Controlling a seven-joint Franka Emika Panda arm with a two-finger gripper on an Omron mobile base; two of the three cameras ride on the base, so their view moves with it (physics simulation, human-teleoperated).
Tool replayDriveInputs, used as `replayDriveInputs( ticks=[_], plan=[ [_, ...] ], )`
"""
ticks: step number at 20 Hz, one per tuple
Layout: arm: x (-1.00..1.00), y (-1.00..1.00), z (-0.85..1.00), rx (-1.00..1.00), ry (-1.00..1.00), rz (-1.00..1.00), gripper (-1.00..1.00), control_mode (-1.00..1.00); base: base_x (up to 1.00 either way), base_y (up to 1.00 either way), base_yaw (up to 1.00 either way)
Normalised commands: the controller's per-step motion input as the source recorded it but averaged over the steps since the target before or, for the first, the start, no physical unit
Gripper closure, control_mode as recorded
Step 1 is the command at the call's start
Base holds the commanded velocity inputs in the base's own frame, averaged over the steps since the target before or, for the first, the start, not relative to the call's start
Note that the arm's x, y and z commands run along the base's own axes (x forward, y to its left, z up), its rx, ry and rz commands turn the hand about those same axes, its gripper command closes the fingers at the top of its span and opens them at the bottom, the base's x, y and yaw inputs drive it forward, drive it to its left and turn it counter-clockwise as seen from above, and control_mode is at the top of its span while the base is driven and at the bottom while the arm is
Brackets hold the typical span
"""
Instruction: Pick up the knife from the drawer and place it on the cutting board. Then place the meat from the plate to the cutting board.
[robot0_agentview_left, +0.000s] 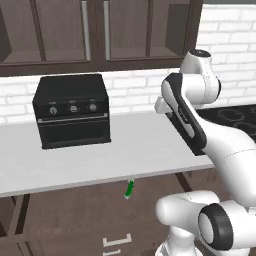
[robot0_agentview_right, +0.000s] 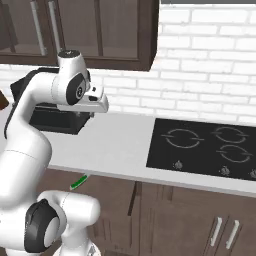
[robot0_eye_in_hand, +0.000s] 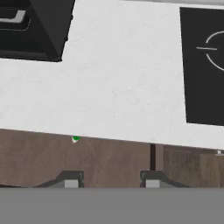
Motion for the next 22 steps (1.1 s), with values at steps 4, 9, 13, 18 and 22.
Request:
replayDriveInputs(
  ticks=[4, 9, 13, 18, 22],
  plan=[
    [0.0, 0.0, 0.0, 0.0, 0.0, 0.0, -1.0, 1.0, 0.0, -0.01, 0.02],
    [0.0, 0.0, 0.0, 0.0, 0.0, 0.0, -1.0, 1.0, 0.0, -0.09, 0.27],
    [0.0, 0.0, 0.0, 0.0, 0.0, 0.0, -1.0, 1.0, -0.04, -0.2, 0.46],
    [0.0, 0.0, 0.0, 0.0, 0.0, 0.0, -1.0, 1.0, -0.13, -0.24, 0.58],
    [0.0, 0.0, 0.0, 0.0, 0.0, 0.0, -1.0, 1.0, -0.37, -0.23, 0.56]
  ],
)
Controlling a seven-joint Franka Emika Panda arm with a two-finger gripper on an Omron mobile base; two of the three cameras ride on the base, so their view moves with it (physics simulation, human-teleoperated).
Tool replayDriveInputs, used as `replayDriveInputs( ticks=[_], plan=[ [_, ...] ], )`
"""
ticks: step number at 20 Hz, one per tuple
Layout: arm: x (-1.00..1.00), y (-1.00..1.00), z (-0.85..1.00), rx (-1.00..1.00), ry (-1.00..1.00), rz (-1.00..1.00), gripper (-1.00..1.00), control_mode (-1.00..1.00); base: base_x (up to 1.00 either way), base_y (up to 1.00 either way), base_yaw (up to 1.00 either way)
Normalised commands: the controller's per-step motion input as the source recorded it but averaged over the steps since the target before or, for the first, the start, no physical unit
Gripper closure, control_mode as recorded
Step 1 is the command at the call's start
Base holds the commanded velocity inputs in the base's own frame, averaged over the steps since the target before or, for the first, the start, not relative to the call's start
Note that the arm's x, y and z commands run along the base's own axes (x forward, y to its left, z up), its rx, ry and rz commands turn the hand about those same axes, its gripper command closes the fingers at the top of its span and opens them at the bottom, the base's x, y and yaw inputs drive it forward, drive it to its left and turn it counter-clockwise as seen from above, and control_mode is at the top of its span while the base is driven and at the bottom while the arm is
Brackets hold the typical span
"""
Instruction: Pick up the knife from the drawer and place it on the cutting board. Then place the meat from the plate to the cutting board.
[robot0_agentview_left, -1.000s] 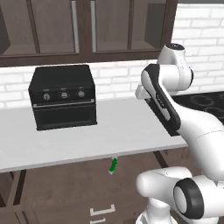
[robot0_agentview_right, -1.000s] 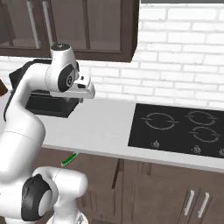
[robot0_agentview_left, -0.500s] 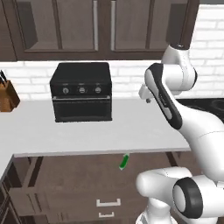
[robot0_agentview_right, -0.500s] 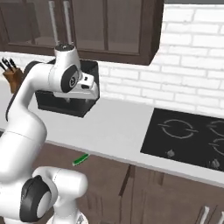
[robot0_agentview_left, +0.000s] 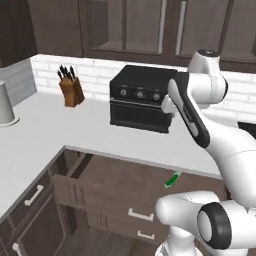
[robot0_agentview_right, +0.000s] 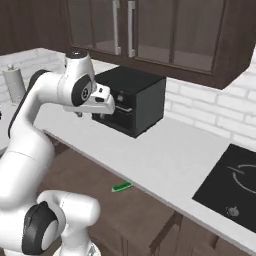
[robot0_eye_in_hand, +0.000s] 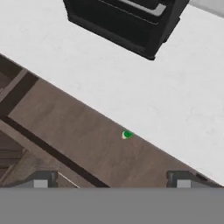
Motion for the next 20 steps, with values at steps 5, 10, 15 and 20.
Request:
replayDriveInputs(
  ticks=[5, 10, 15, 20],
  plan=[
    [0.0, 0.0, 0.0, 0.0, 0.0, 0.0, -1.0, 1.0, -0.59, -0.23, 0.49],
    [0.0, 0.0, 0.0, 0.0, 0.0, 0.0, -1.0, 1.0, -0.8, -0.32, 0.36],
    [0.0, 0.0, 0.0, 0.0, 0.0, 0.0, -1.0, 1.0, -0.71, -0.52, 0.28],
    [0.0, 0.0, 0.0, 0.0, 0.0, 0.0, -1.0, 1.0, -0.27, -0.66, 0.37]
  ],
)
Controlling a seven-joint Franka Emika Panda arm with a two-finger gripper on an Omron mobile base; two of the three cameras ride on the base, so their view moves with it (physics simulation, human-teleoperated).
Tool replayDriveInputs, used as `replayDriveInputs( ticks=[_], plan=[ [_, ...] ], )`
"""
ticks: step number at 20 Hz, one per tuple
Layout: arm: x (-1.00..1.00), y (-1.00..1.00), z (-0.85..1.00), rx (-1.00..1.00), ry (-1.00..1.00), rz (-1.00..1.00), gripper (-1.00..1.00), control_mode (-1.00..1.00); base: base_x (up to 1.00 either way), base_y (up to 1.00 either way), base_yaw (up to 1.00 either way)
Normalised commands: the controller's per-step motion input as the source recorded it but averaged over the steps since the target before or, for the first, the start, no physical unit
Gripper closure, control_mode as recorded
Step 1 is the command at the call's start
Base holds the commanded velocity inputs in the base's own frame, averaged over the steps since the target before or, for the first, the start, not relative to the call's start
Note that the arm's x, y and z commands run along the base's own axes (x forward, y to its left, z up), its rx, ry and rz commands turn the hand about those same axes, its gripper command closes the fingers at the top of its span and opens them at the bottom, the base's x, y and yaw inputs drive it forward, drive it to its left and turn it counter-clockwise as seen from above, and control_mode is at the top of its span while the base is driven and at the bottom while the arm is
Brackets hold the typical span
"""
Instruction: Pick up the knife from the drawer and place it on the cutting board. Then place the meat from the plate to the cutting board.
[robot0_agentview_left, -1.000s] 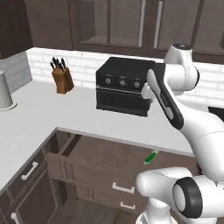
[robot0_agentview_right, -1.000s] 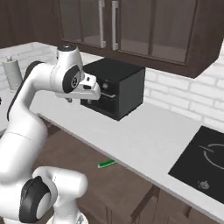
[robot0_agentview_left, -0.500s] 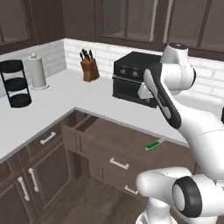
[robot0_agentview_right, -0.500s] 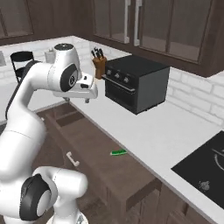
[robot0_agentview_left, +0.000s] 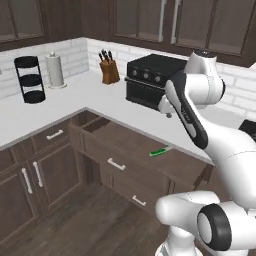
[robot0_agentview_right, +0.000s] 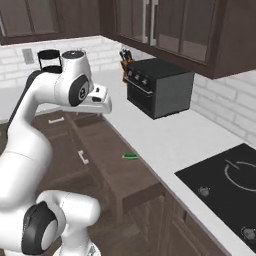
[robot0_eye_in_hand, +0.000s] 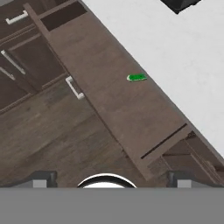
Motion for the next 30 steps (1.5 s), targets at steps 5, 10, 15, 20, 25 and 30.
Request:
replayDriveInputs(
  ticks=[5, 10, 15, 20, 25, 30],
  plan=[
    [0.0, 0.0, 0.0, 0.0, 0.0, 0.0, -1.0, 1.0, 0.01, -0.38, 0.38],
    [0.0, 0.0, 0.0, 0.0, 0.0, 0.0, -1.0, 1.0, 0.05, -0.56, 0.32],
    [0.0, 0.0, 0.0, 0.0, 0.0, 0.0, -1.0, 1.0, -0.07, -0.55, 0.14],
    [0.0, 0.0, 0.0, 0.0, 0.0, 0.0, -1.0, 1.0, 0.0, -0.2, 0.07],
    [0.0, 0.0, 0.0, 0.0, 0.0, 0.0, -1.0, -1.0, 0.0, 0.0, 0.0],
    [0.07, 0.08, -0.43, 0.0, 0.0, 0.0, -1.0, -1.0, 0.0, 0.0, 0.0]
  ],
)
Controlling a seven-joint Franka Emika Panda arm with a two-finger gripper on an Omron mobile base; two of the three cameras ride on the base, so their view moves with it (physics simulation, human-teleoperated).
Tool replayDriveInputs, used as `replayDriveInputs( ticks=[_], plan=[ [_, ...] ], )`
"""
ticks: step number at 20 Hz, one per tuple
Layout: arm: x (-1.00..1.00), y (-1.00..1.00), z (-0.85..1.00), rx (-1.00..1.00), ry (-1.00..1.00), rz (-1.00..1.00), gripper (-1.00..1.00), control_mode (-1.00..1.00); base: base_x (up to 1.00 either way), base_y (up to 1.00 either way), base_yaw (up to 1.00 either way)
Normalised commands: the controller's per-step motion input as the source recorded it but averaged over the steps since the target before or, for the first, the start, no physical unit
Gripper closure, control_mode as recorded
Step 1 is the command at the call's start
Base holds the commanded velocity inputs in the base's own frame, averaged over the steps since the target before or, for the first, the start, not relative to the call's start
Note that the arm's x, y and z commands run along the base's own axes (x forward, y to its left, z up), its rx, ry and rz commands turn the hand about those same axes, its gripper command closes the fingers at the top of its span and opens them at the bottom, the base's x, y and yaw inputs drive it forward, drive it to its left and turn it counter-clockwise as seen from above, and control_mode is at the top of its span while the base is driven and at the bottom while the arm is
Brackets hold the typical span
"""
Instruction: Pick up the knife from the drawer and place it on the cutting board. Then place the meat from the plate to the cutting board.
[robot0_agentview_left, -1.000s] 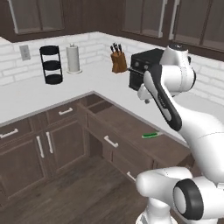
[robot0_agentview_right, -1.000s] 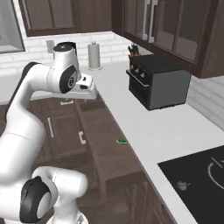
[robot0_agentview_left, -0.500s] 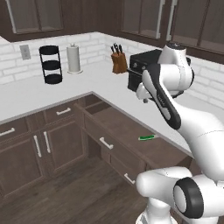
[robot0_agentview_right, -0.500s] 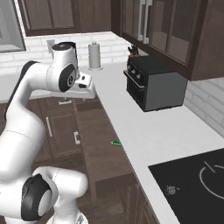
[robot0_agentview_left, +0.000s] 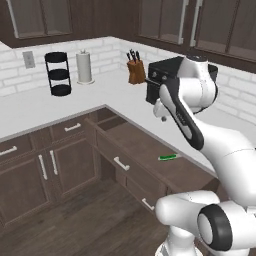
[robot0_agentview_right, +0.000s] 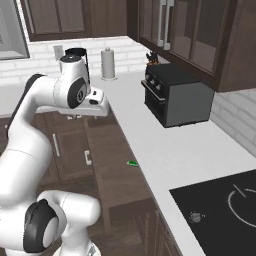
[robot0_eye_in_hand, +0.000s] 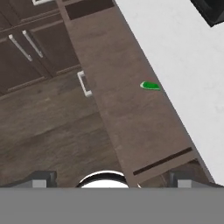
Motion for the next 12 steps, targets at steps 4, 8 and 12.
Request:
replayDriveInputs(
  ticks=[4, 8, 12],
  plan=[
    [0.41, 0.46, -0.61, 0.0, 0.04, 0.0, -1.0, -1.0, 0.0, 0.0, 0.0],
    [0.55, 0.44, -0.74, 0.01, 0.13, 0.0, -1.0, -1.0, 0.0, 0.0, 0.0],
    [0.59, 0.22, -0.8, 0.0, 0.11, 0.0, -1.0, -1.0, 0.0, 0.0, 0.0]
  ],
)
